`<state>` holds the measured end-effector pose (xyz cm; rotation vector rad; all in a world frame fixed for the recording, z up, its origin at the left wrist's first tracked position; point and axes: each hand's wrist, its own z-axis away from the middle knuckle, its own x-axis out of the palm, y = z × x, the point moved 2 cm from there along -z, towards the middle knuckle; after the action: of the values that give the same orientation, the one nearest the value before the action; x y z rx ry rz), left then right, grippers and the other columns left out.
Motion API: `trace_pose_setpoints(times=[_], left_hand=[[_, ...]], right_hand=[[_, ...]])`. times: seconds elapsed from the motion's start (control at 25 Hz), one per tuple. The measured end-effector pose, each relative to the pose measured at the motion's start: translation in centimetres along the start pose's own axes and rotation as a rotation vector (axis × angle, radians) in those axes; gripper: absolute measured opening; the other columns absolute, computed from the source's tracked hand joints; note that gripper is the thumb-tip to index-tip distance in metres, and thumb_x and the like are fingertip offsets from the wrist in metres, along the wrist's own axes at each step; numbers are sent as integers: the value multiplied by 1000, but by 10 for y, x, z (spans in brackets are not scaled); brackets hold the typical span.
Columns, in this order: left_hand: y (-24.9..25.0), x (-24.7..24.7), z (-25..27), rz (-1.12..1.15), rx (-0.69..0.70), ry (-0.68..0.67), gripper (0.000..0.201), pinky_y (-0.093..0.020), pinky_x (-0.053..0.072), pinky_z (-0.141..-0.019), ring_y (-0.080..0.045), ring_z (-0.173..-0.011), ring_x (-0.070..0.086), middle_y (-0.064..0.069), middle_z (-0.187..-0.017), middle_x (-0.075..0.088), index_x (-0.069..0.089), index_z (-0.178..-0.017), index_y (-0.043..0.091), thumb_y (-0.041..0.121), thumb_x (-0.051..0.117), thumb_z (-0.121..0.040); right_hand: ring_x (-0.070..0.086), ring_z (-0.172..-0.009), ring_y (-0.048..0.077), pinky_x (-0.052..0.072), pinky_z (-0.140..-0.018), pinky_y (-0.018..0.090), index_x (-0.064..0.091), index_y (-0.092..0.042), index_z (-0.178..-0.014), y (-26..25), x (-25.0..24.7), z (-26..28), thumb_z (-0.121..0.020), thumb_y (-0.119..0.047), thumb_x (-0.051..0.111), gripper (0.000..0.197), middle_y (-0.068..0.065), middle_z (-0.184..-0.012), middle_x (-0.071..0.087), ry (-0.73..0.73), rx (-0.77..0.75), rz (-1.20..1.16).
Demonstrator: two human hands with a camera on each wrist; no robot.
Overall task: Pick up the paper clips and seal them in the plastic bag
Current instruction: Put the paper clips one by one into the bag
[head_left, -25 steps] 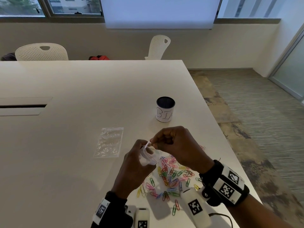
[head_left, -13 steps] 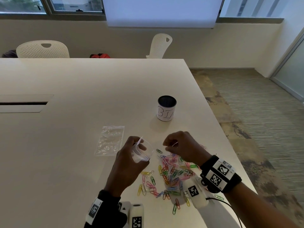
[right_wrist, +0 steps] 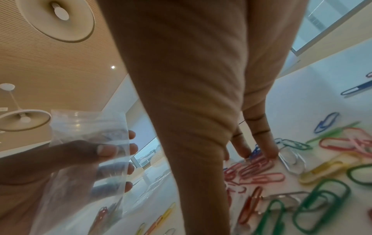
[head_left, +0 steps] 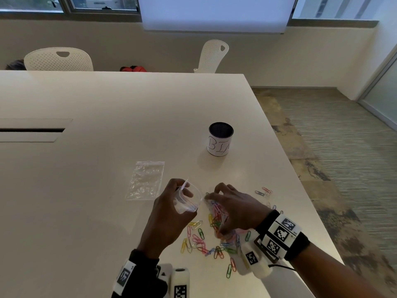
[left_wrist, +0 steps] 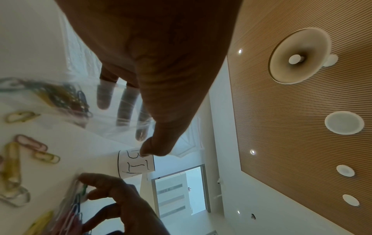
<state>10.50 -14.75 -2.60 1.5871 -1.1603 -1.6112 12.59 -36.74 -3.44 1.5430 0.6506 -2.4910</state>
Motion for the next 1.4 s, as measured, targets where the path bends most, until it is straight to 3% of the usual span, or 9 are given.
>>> trace_pose_setpoints(times=[0.16,0.44,0.72,0.88,1.08,1.24,1.4], left_hand=[[-1,1,0,-11,5,-3,55,-12,57,-70,1,-93,66,16,-104,69,54,-118,33,18,88,-78],[-3,2,-2,-9,-1,1,55,-11,56,-72,0,-95,66,13,-103,69,54,-118,32,17,88,-77],[-6,4,-3,-35,4,-4,57,-7,54,-72,1,-95,66,15,-104,69,53,-118,34,19,88,-77],[-5,3,-2,-27,2,-5,56,-9,54,-71,-2,-94,67,15,-104,69,54,-118,36,18,88,-77],[-3,5,-2,-1,-14,-28,54,-5,51,-72,1,-95,66,13,-105,69,54,-118,33,15,87,-79],[-2,9,-3,0,-10,-39,54,-6,52,-70,1,-95,65,14,-104,69,54,-117,33,14,86,-78],[-1,15,-3,-5,4,-52,54,-10,54,-70,1,-96,64,14,-103,69,54,-116,33,15,87,-77]], right_hand=[[46,-130,21,53,-101,39,48,-35,-142,-2,-1,-1,-82,-43,81,70,0,-147,41,27,0,3],[63,-108,20,58,-90,33,68,-23,-120,-10,-1,0,-97,-21,66,24,2,-128,58,108,-40,-39],[68,-92,20,62,-82,33,72,-12,-104,-8,-6,-3,-97,-9,63,12,5,-111,67,176,-29,-56],[71,-87,16,63,-83,32,76,-10,-97,4,-13,1,-92,-7,72,7,4,-101,74,231,-14,-189],[76,-77,8,64,-83,31,81,-12,-88,20,-23,11,-82,-8,85,8,0,-84,80,331,52,-502],[80,-82,20,65,-86,36,80,-6,-92,14,-36,30,-82,-5,83,11,8,-86,82,427,55,-894],[80,-85,26,64,-86,36,79,-3,-94,-8,-51,42,-83,-2,81,12,12,-88,81,521,8,-1111]])
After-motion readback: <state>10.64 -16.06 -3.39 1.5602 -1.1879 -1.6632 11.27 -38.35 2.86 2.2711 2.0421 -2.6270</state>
